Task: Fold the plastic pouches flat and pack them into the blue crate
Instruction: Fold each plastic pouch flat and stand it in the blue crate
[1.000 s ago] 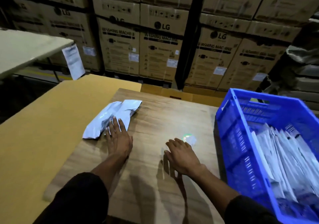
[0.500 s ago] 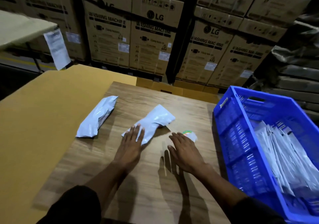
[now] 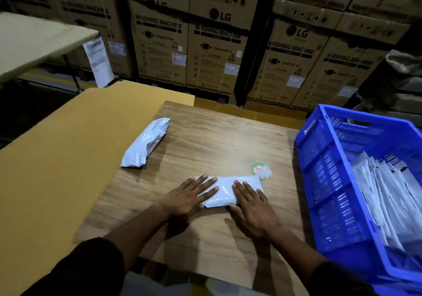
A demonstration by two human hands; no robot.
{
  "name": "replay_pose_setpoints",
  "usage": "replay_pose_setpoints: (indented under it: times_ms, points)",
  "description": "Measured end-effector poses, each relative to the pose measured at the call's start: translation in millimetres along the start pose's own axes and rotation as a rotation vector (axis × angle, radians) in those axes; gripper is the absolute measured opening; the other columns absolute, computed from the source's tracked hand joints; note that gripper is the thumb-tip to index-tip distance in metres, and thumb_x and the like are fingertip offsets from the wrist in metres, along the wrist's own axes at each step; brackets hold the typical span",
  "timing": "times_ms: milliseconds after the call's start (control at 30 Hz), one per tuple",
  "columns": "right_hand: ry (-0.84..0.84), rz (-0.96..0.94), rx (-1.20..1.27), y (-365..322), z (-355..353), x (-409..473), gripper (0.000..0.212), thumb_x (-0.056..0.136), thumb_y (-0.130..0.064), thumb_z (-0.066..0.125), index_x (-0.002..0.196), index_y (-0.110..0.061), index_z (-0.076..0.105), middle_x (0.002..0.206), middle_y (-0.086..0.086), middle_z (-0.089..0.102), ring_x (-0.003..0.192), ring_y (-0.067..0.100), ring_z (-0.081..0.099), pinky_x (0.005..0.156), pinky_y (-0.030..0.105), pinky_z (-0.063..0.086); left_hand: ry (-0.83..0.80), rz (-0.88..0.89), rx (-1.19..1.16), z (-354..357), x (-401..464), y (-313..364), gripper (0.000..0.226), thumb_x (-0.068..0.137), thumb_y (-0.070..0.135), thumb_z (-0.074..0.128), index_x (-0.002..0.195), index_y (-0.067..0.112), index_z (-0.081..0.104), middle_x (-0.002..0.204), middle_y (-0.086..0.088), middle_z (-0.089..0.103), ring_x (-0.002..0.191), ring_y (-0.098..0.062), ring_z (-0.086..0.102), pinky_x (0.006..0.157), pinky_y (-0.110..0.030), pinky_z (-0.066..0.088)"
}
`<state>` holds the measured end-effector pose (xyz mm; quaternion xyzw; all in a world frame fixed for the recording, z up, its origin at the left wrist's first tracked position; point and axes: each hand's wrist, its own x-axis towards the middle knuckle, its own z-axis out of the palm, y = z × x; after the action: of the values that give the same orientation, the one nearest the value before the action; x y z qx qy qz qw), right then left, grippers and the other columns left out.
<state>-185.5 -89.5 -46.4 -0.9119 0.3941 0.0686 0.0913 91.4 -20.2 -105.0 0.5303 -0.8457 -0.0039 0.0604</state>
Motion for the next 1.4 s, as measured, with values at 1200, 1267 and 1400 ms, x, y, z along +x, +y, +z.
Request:
replay_pose_setpoints:
  times_ms: [1200, 1267, 1400]
  points:
    - [0.226, -0.023, -0.005, -10.6, 43.8, 10.5, 0.056, 0.106, -0.042, 0.023, 0.157, -0.022, 0.029, 0.164, -0.009, 0.022, 0.152, 0.017, 0.019, 0.118, 0.045, 0.009, 0.215, -0.475, 0.085, 15.3, 42.0, 90.7, 0.058, 0.100, 0.035, 0.035, 0.146, 0.006, 0.053, 0.156, -0.012, 0.046, 0.146, -0.026, 0.041, 0.118, -0.046, 0.022]
    - [0.234, -0.022, 0.005, -9.8, 45.9, 11.4, 0.055, 0.105, -0.041, 0.026, 0.158, -0.022, 0.028, 0.164, -0.010, 0.021, 0.152, 0.016, 0.018, 0.118, 0.044, 0.009, 0.223, -0.476, 0.089, 18.5, 42.2, 90.5, 0.056, 0.100, 0.034, 0.036, 0.145, 0.006, 0.054, 0.156, -0.013, 0.046, 0.146, -0.026, 0.041, 0.119, -0.046, 0.021]
    - [0.225, -0.026, 0.024, -9.0, 48.3, 12.5, 0.055, 0.105, -0.040, 0.028, 0.157, -0.023, 0.030, 0.164, -0.010, 0.023, 0.152, 0.016, 0.019, 0.119, 0.044, 0.009, 0.266, -0.467, 0.113, 21.3, 42.0, 92.1, 0.055, 0.101, 0.033, 0.037, 0.145, 0.005, 0.055, 0.155, -0.014, 0.047, 0.146, -0.027, 0.042, 0.118, -0.048, 0.024]
